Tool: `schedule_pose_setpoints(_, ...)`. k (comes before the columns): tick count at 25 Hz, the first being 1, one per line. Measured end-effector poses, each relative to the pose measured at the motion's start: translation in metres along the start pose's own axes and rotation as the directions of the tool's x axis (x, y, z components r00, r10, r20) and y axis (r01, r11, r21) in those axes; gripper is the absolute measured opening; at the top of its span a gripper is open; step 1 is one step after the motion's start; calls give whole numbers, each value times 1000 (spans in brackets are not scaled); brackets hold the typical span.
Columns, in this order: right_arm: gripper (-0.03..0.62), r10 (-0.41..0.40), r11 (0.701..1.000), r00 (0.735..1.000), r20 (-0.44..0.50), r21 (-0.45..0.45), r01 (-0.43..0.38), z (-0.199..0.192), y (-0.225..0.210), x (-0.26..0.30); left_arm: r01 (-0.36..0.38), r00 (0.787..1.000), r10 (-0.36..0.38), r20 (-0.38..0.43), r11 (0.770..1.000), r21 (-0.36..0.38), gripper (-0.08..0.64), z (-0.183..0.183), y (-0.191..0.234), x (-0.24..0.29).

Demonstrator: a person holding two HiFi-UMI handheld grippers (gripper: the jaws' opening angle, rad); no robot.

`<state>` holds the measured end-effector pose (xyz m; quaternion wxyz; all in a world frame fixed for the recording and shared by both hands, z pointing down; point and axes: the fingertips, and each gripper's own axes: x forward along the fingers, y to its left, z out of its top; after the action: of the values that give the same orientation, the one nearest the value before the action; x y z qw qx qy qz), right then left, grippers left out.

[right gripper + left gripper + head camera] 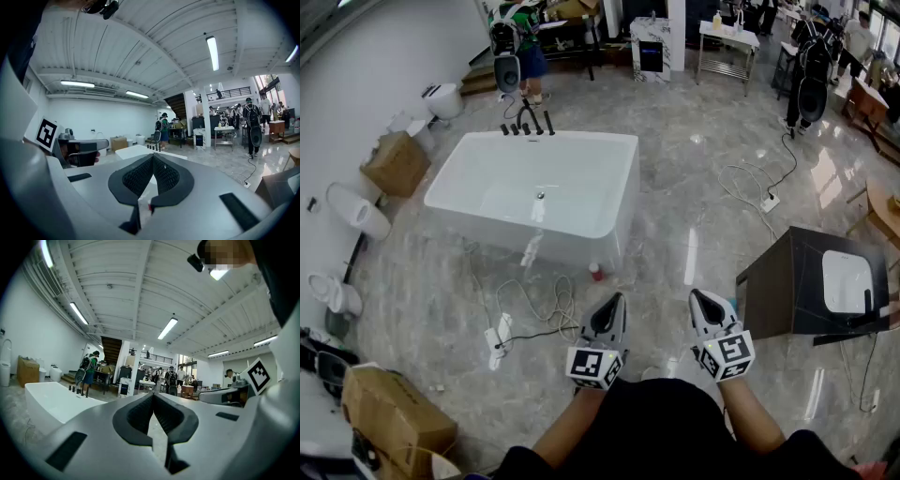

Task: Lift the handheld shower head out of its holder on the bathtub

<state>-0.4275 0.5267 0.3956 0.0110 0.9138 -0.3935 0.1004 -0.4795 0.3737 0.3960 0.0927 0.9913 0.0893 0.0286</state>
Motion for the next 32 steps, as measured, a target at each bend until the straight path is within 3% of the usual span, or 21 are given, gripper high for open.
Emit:
schedule_pose_setpoints(14,-5,-30,1000,1000,-4,-1,30,-3,-12,8,9,1000,-9,-3,1000,7,3,1,5,9)
schedule_pose_setpoints(27,-2,-16,998,999,-41,60,19,-18,-23,9,20,1000,-20,-19,1000,1,3,-6,5,13)
schedule_pose_setpoints(29,64,-27,998,998,-48,64,30,-21,-26,9,14,1000,-14,-14,1000,5,10,-5,7,14)
schedule_pose_setpoints(30,118,-33,997,998,-51,65,36,-22,-28,9,12,1000,-12,-11,1000,4,35,-4,7,14)
schedule_pose_setpoints(32,167,-42,997,997,-58,62,45,-23,-32,8,10,1000,-10,-7,1000,2,105,-2,6,16)
